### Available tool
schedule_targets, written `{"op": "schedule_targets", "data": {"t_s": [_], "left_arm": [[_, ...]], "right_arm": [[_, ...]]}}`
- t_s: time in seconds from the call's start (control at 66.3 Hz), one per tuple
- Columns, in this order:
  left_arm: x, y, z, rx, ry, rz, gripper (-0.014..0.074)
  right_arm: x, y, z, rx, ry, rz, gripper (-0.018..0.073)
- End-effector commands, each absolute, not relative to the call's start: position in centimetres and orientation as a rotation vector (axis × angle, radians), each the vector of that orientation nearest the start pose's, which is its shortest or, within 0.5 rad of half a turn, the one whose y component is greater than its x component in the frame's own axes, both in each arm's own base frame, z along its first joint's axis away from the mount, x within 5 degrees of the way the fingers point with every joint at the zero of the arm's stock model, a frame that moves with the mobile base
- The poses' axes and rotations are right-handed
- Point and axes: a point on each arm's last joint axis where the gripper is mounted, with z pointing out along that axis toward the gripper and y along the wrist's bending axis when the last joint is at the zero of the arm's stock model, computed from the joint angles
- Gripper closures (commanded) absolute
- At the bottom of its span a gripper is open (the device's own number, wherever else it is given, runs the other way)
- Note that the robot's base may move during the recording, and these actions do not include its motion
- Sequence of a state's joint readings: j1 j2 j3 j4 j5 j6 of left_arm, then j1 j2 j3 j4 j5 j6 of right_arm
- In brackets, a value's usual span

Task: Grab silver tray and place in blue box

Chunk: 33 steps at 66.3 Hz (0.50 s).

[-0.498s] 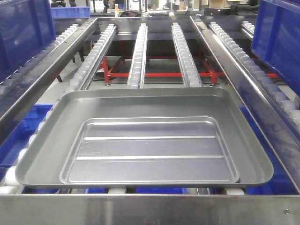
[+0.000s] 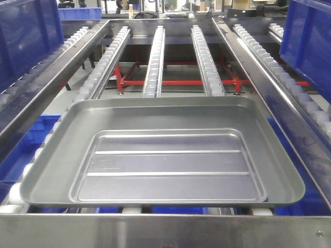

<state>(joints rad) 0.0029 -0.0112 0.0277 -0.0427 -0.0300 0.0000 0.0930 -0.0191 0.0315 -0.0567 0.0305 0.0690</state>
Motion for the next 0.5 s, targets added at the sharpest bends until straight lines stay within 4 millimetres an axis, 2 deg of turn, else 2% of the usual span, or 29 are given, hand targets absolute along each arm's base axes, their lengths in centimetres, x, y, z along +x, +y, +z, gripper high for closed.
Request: {"op": "schedule_targets", "data": {"t_s": [0.0, 0.241, 0.302, 0.362, 0.483], "left_arm": [[5.4, 0.1, 21.6, -0.046, 1.368, -0.038, 0.0689], [5.3, 0.1, 21.7, -0.033, 1.353, -0.024, 0.0689], [5.1, 0.1, 22.6, -0.024, 1.293, -0.015, 0.0689], [5.0, 0.0, 23.5, -0.022, 1.31, -0.029, 0.0689], [4.8, -0.2, 26.4, -0.006, 1.518, -0.075, 0.0689]], "right_arm": [[5.4, 0.5, 20.8, -0.069, 1.432, 0.08, 0.051], [5.4, 0.5, 20.9, -0.07, 1.422, 0.08, 0.051], [5.4, 0.5, 21.1, -0.068, 1.411, 0.082, 0.051], [5.3, 0.5, 22.0, -0.059, 1.409, 0.089, 0.051], [5.5, 0.4, 24.2, -0.049, 1.558, 0.083, 0.051]]}}
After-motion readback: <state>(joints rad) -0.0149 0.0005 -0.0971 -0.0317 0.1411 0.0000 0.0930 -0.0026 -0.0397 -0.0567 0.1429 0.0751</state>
